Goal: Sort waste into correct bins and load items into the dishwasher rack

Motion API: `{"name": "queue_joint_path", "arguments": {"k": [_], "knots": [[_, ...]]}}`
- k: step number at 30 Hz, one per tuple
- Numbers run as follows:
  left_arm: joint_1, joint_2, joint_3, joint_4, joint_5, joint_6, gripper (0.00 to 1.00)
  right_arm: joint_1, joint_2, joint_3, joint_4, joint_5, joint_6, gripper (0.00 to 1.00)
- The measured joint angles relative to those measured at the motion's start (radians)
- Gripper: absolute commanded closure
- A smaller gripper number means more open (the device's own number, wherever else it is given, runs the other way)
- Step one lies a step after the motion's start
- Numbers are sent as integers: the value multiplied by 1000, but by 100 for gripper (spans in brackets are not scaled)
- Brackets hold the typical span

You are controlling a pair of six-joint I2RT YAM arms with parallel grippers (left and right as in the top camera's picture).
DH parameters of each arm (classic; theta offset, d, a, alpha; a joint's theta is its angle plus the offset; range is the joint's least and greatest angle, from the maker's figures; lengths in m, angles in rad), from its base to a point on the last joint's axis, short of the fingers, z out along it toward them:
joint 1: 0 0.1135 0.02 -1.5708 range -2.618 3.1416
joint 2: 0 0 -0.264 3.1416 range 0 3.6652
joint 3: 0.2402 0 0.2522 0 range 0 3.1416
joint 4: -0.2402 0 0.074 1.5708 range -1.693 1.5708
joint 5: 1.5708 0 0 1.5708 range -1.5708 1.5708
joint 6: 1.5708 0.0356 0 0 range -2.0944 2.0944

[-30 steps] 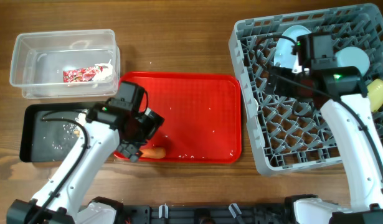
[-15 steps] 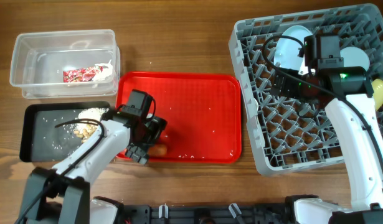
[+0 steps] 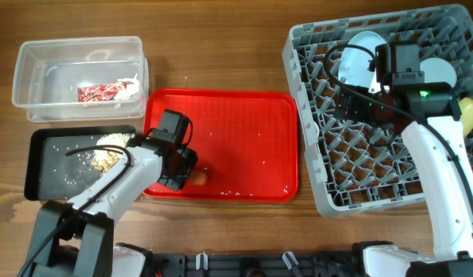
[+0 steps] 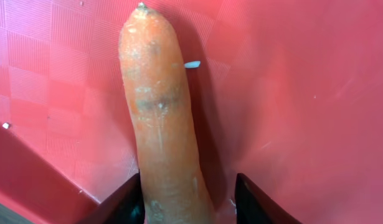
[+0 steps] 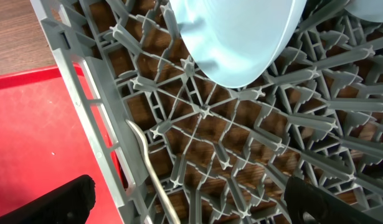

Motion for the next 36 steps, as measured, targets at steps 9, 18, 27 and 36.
{"name": "queue_joint_path", "arguments": {"k": [9, 18, 27, 36], "knots": [[5, 0, 0, -5, 1, 84, 73, 0, 0, 0, -3, 0, 0, 0], [283, -243, 117, -151, -107, 406, 66, 0, 0, 0, -3, 0, 0, 0], [817, -230, 131, -83, -271, 467, 68, 0, 0, 0, -4, 0, 0, 0], [856, -181, 131, -82, -121, 512, 53, 0, 0, 0, -3, 0, 0, 0]]}}
